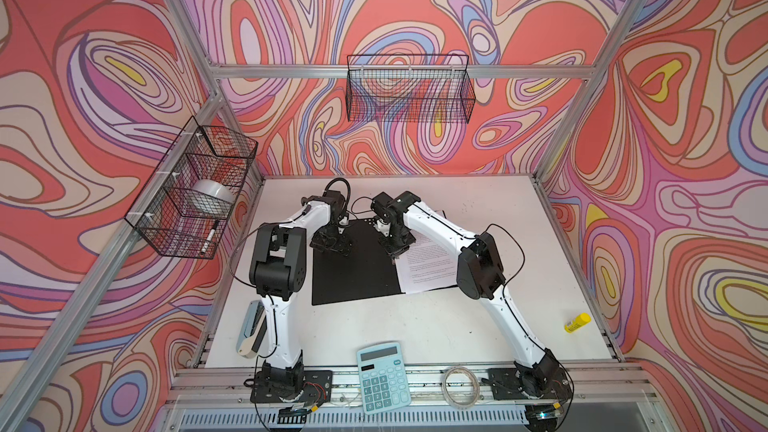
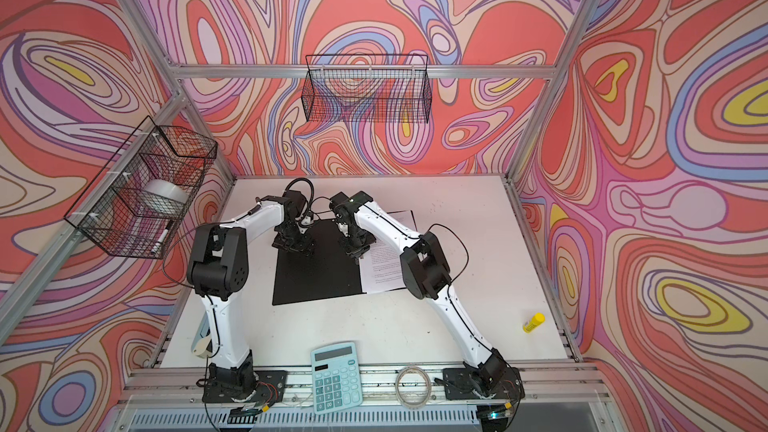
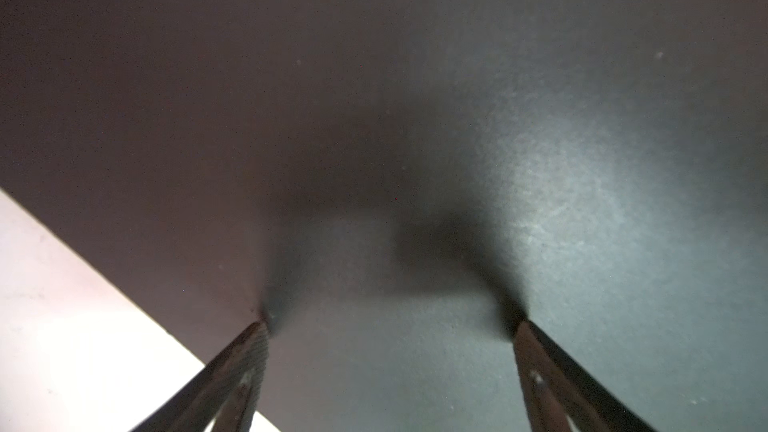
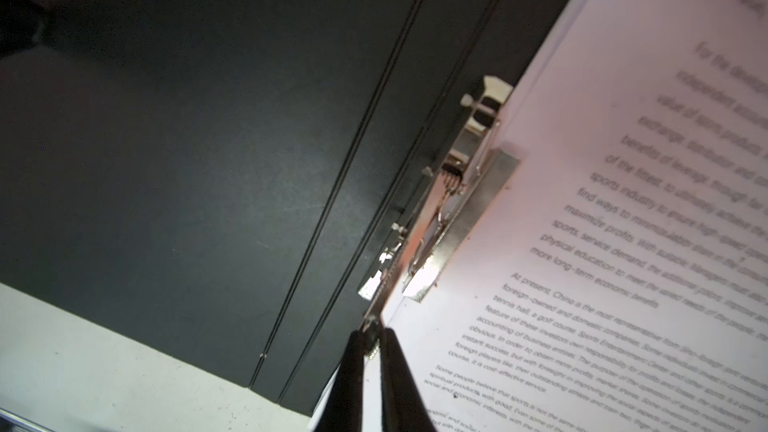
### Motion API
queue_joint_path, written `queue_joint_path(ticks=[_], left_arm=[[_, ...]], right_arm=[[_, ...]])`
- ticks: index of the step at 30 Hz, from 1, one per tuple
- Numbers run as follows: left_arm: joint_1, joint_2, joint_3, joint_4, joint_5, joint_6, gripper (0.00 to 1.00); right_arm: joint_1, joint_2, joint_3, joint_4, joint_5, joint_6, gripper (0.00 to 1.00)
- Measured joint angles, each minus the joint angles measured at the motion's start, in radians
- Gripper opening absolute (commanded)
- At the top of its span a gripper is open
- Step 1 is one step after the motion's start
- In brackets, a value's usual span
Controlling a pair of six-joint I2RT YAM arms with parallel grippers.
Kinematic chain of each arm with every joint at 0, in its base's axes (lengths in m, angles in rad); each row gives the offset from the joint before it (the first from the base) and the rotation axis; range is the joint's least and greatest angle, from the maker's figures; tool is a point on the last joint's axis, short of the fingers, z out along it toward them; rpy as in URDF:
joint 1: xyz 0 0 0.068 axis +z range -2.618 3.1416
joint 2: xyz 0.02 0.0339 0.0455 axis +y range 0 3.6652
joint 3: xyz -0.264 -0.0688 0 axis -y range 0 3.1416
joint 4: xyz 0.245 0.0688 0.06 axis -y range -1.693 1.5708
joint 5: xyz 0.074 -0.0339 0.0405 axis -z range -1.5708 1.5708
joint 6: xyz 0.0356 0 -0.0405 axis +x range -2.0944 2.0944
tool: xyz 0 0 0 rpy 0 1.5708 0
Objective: Put the files into the folder
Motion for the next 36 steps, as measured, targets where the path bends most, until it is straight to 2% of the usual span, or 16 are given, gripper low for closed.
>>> queue_joint_path(ticks=[36], left_arm=[[0.004, 0.002, 0.000, 0.000, 0.008, 0.000, 0.92]], right_arm=[[0.005, 0.037, 0.009, -0.010, 0.027, -0.002, 0.09]])
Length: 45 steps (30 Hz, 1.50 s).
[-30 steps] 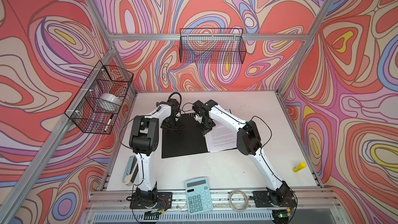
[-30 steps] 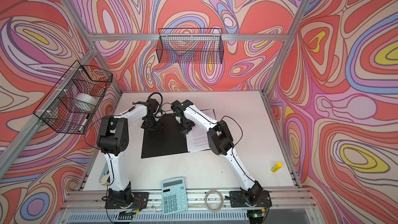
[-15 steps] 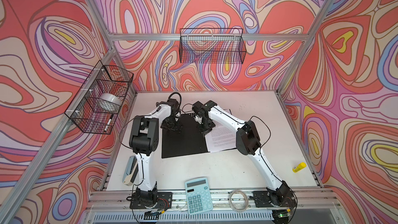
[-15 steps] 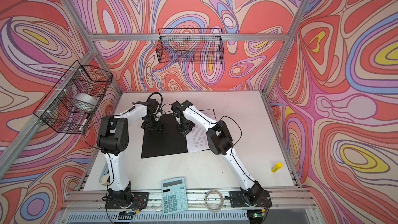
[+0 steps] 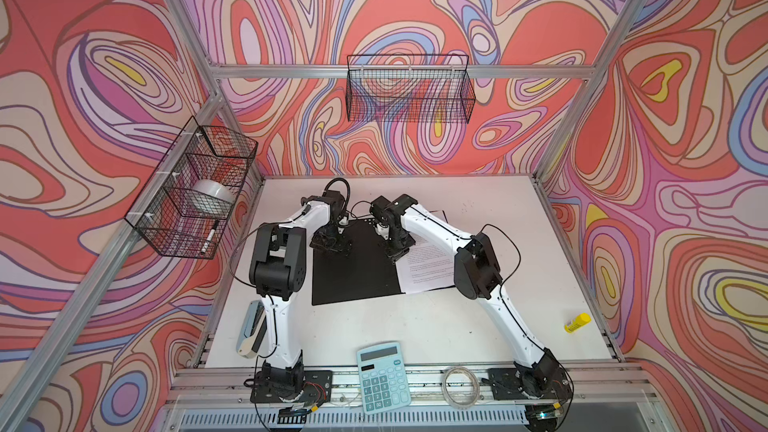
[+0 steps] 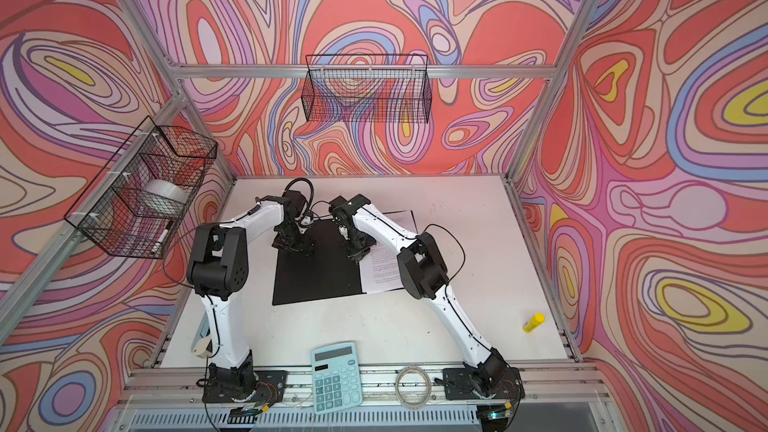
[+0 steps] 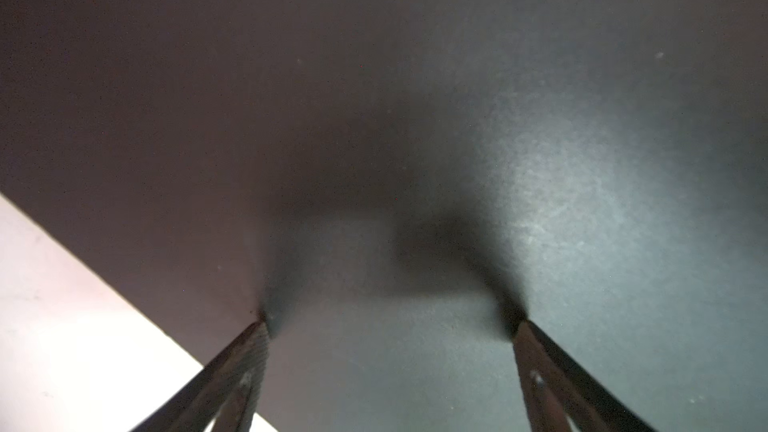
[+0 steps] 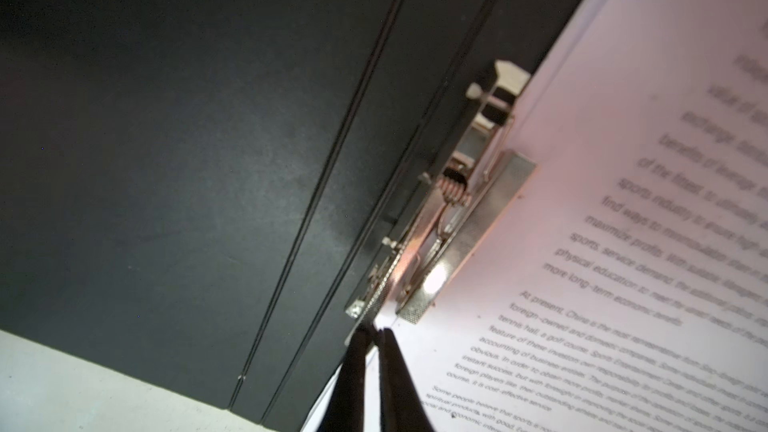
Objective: Put the files into the folder
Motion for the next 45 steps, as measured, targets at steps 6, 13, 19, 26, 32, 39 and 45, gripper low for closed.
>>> queue_joint_path(ticks=[6, 13, 19, 26, 32, 39, 45], left_arm=[[0.003, 0.002, 0.000, 0.000, 0.008, 0.000, 0.93], [0.003, 0.002, 0.000, 0.000, 0.008, 0.000, 0.92], [0.004, 0.002, 0.000, 0.000, 0.011, 0.000, 0.92], [0.004, 0.002, 0.000, 0.000, 0.011, 0.000, 0.92], [0.004, 0.002, 0.001, -0.001, 0.012, 0.000, 0.92], [0.004, 0.002, 0.002, -0.002, 0.012, 0.000, 0.92], [0.005, 0.002, 0.005, -0.004, 0.014, 0.000, 0.93]], right_arm=[[0.000, 0.008, 0.006, -0.004, 0.001, -0.005, 0.09], [0.000, 0.013, 0.012, -0.007, 0.001, -0.005, 0.08], [0.000, 0.019, 0.019, -0.011, 0.001, -0.006, 0.08], [0.000, 0.028, 0.028, -0.018, 0.001, -0.006, 0.08], [0.002, 0.038, 0.028, -0.022, -0.002, -0.007, 0.08], [0.002, 0.040, 0.032, -0.029, -0.002, -0.009, 0.08], [0.002, 0.040, 0.035, -0.033, -0.002, -0.009, 0.09]])
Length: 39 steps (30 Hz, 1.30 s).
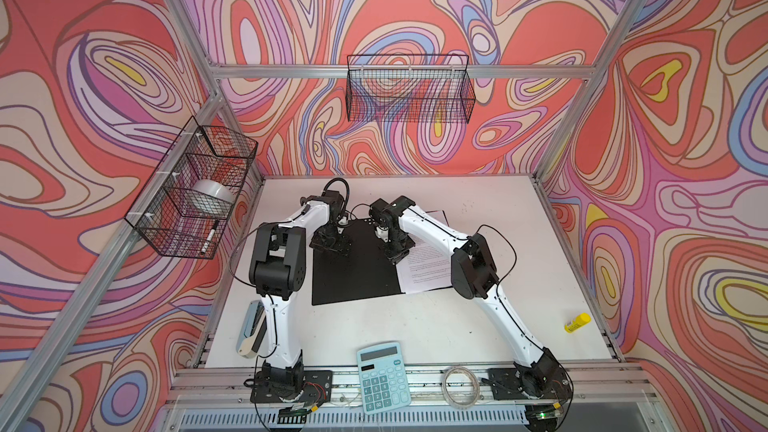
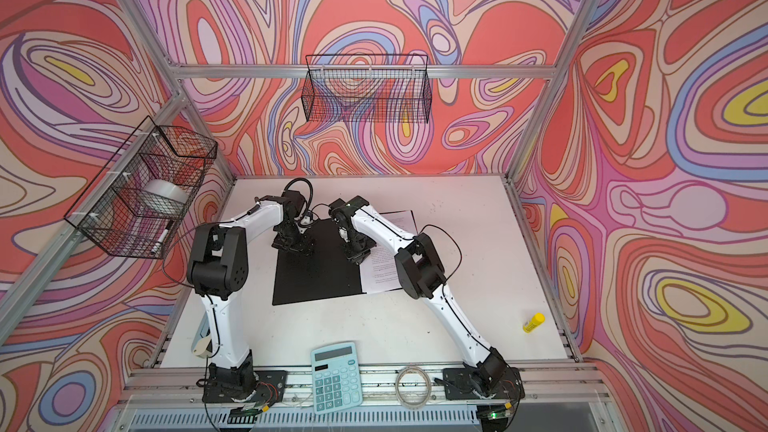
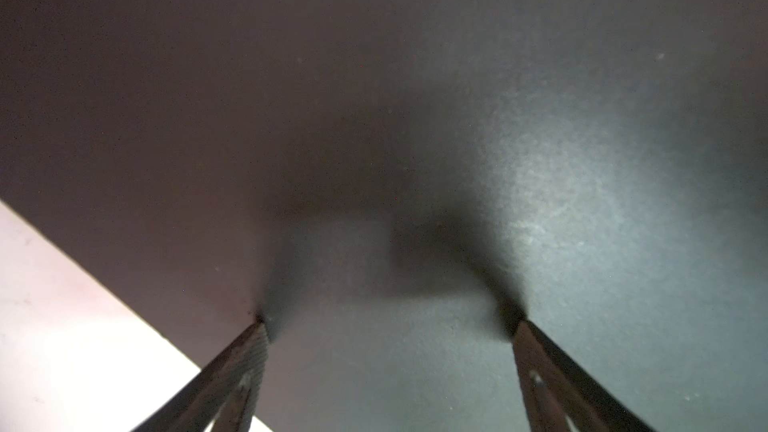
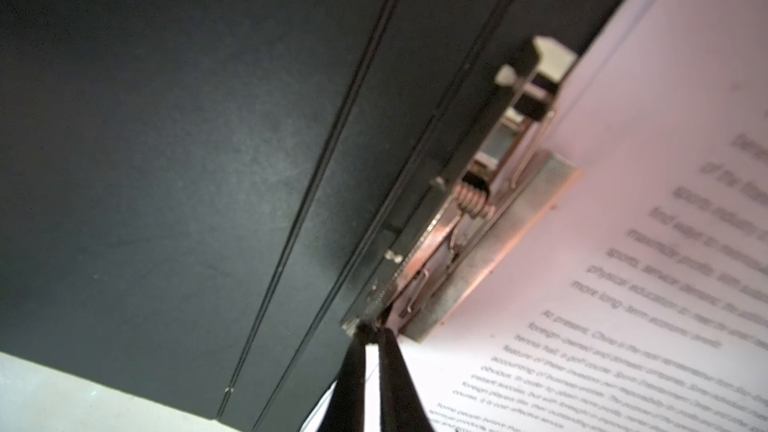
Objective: Put the files into the folder
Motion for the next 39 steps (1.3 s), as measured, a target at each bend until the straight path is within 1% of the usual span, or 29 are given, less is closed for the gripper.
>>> queue_joint_path(ticks=[13, 25, 32, 34, 36, 39], left_arm=[[0.004, 0.000, 0.020, -0.012, 0.002, 0.002, 0.93], [0.005, -0.018, 0.060, -0.043, 0.009, 0.034, 0.93], [0.005, -0.078, 0.095, -0.067, 0.008, 0.056, 0.95], [0.005, -0.105, 0.097, -0.074, 0.008, 0.056, 0.97], [0.005, -0.128, 0.098, -0.085, 0.008, 0.052, 1.00], [0.013, -0.151, 0.098, -0.098, 0.012, 0.035, 1.00]], right_arm=[[0.001, -0.019, -0.010, 0.009, 0.026, -0.003, 0.10], [-0.003, -0.050, 0.013, 0.011, 0.109, 0.003, 0.20], [-0.027, -0.187, 0.011, 0.050, 0.126, 0.031, 0.22], [-0.047, -0.240, -0.010, 0.079, 0.119, 0.046, 0.25], [-0.078, -0.306, -0.066, 0.122, 0.106, 0.062, 0.27], [-0.151, -0.414, -0.208, 0.205, 0.072, 0.099, 0.29]])
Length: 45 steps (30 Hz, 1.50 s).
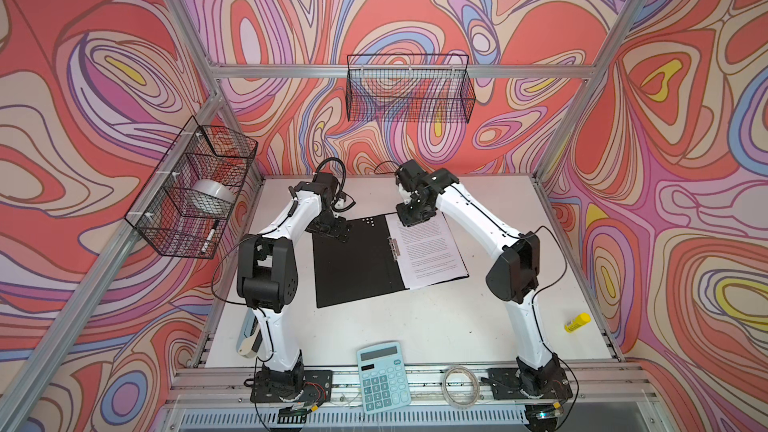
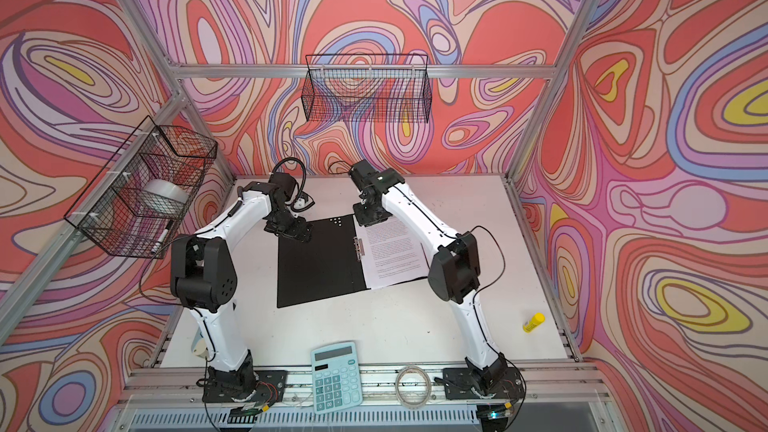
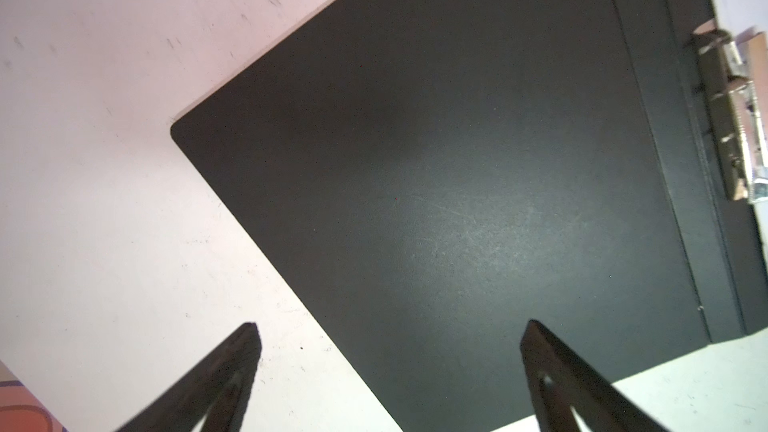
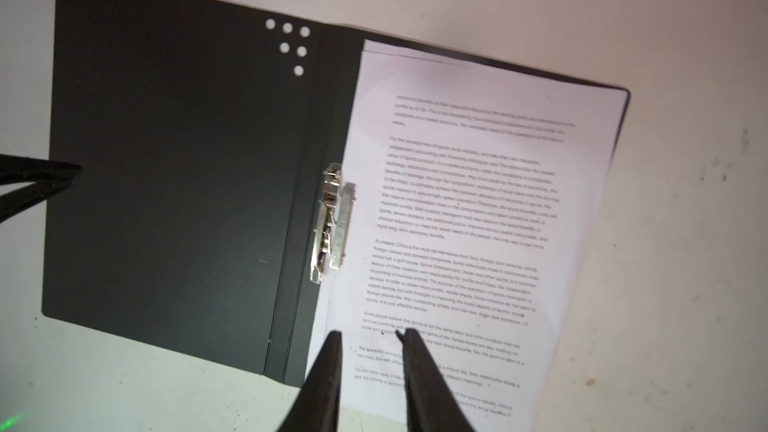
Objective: Put the files into the folder
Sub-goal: 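Lift both grippers off the folder and draw them apart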
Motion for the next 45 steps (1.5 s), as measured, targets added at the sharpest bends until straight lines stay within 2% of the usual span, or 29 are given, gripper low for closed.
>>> queue_joint_path(ticks=[7, 13, 18, 24, 36, 45], left_arm=[[0.075, -0.029, -0.076, 0.009, 0.056, -0.066, 1.00], [0.129, -0.029, -0.130, 0.014, 0.091, -0.126, 1.00], [0.128, -0.029, -0.149, 0.023, 0.103, -0.158, 1.00], [0.131, -0.029, -0.166, 0.028, 0.114, -0.188, 1.00], [0.136, -0.058, -0.249, 0.055, 0.128, -0.193, 1.00], [0.138, -0.064, -0.256, 0.070, 0.127, -0.212, 1.00]], right_arm=[[-0.224, -0.161, -0.348, 0.198, -0.089, 0.102, 0.33], [-0.342, -0.232, -0.595, 0.336, -0.158, 0.171, 0.34], [-0.420, -0.242, -0.711, 0.426, -0.207, 0.213, 0.35], [-0.476, -0.240, -0.755, 0.500, -0.250, 0.236, 0.35], [-0.491, -0.197, -0.757, 0.556, -0.287, 0.237, 0.35], [-0.497, -0.146, -0.721, 0.555, -0.307, 0.213, 0.35]])
